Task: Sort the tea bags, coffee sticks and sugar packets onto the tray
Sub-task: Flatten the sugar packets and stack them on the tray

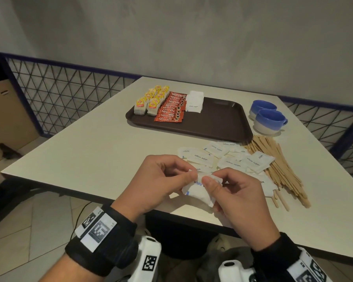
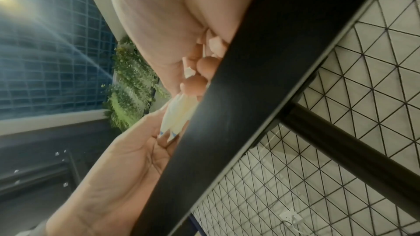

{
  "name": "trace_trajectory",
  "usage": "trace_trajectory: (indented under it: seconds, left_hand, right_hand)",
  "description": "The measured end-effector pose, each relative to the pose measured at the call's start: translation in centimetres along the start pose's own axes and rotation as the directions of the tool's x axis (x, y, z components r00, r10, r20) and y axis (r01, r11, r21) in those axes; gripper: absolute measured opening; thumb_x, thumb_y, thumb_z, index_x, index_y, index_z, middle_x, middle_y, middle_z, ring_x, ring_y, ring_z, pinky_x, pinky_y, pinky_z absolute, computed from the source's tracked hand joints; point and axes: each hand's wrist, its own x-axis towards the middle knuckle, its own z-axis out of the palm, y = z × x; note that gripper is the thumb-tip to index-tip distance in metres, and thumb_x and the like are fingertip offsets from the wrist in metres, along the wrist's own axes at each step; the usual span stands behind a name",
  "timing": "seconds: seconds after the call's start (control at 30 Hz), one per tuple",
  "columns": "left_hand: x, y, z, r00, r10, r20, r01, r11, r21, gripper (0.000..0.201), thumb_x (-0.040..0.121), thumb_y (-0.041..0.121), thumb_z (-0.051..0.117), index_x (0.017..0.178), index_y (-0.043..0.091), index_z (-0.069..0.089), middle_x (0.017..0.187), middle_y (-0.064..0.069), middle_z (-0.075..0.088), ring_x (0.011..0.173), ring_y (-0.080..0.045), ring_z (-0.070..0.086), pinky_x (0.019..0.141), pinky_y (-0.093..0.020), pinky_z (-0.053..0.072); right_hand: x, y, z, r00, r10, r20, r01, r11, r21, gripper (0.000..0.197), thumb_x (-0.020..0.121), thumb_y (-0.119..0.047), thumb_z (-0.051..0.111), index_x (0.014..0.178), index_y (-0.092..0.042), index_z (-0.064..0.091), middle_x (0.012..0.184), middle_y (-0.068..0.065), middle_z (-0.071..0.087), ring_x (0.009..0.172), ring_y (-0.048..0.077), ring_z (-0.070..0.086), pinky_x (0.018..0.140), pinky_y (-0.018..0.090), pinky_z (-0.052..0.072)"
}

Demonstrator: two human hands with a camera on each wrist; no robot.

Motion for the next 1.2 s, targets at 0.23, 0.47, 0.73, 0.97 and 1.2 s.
trace_trajectory:
  seconds: [0.23, 0.47, 0.73, 0.97, 1.2]
  left_hand:
    - [-0.1, 0.1, -0.1, 1.0, 0.0, 0.004, 0.0, 0.999, 0.05, 0.008, 0.088, 0.01, 0.079, 0.082, 0.016, 0.081, 0.074, -0.002, 0.076, 0.064, -0.011, 0.067, 0.063, -0.029, 0.051]
    - [0.1, -0.5, -1.6, 0.983, 0.044, -0.177, -0.005, 0.976, 0.218, 0.021, 0.09, 0.01, 0.073, 0.078, 0.027, 0.08, 0.076, 0.005, 0.075, 0.077, -0.032, 0.068, 0.071, -0.043, 0.057]
    - [0.4, -2.2, 0.3, 0.955, 0.261, -0.14, -0.051, 0.61, 0.79, 0.019, 0.089, 0.047, 0.05, 0.095, 0.039, 0.066, 0.093, 0.025, 0.057, 0.095, -0.002, 0.045, 0.082, -0.024, 0.043]
    - [1.4, -3.5, -0.5, 0.945, 0.289, -0.151, -0.036, 0.552, 0.833, 0.021, 0.069, 0.053, 0.058, 0.083, 0.04, 0.067, 0.088, 0.021, 0.057, 0.084, -0.007, 0.047, 0.066, -0.027, 0.041]
    - [3.0, -4.8, -1.1, 0.917, 0.385, -0.1, -0.073, 0.41, 0.909, 0.03, 0.059, 0.06, 0.053, 0.069, 0.038, 0.071, 0.074, 0.013, 0.062, 0.074, -0.015, 0.036, 0.044, -0.028, 0.034]
  right_hand:
    - [0.0, 0.0, 0.5, 0.995, -0.054, 0.078, 0.064, 0.988, -0.14, 0.009, 0.09, -0.018, 0.07, 0.086, -0.023, 0.077, 0.077, -0.004, 0.069, 0.063, 0.005, 0.057, 0.056, 0.02, 0.045]
    - [4.3, -5.7, -2.0, 0.905, 0.016, 0.426, 0.174, 0.898, -0.405, 0.013, 0.092, -0.021, 0.07, 0.079, -0.022, 0.074, 0.072, -0.002, 0.072, 0.053, 0.017, 0.062, 0.052, 0.032, 0.052]
    - [21.8, -9.2, -4.6, 0.913, 0.15, 0.379, 0.261, 0.499, -0.826, 0.013, 0.097, -0.037, 0.066, 0.09, -0.027, 0.069, 0.064, 0.001, 0.071, 0.051, 0.015, 0.059, 0.046, 0.024, 0.045]
    - [32.5, -3.8, -3.4, 0.934, 0.213, 0.286, 0.15, 0.491, -0.858, 0.008, 0.096, -0.019, 0.068, 0.097, -0.011, 0.07, 0.072, 0.01, 0.074, 0.046, 0.009, 0.064, 0.047, 0.025, 0.053]
    - [37.3, 0.0, -1.0, 0.921, 0.299, 0.25, 0.03, 0.585, -0.811, 0.012, 0.098, -0.012, 0.066, 0.106, -0.003, 0.067, 0.094, 0.019, 0.075, 0.054, 0.012, 0.069, 0.049, 0.025, 0.059]
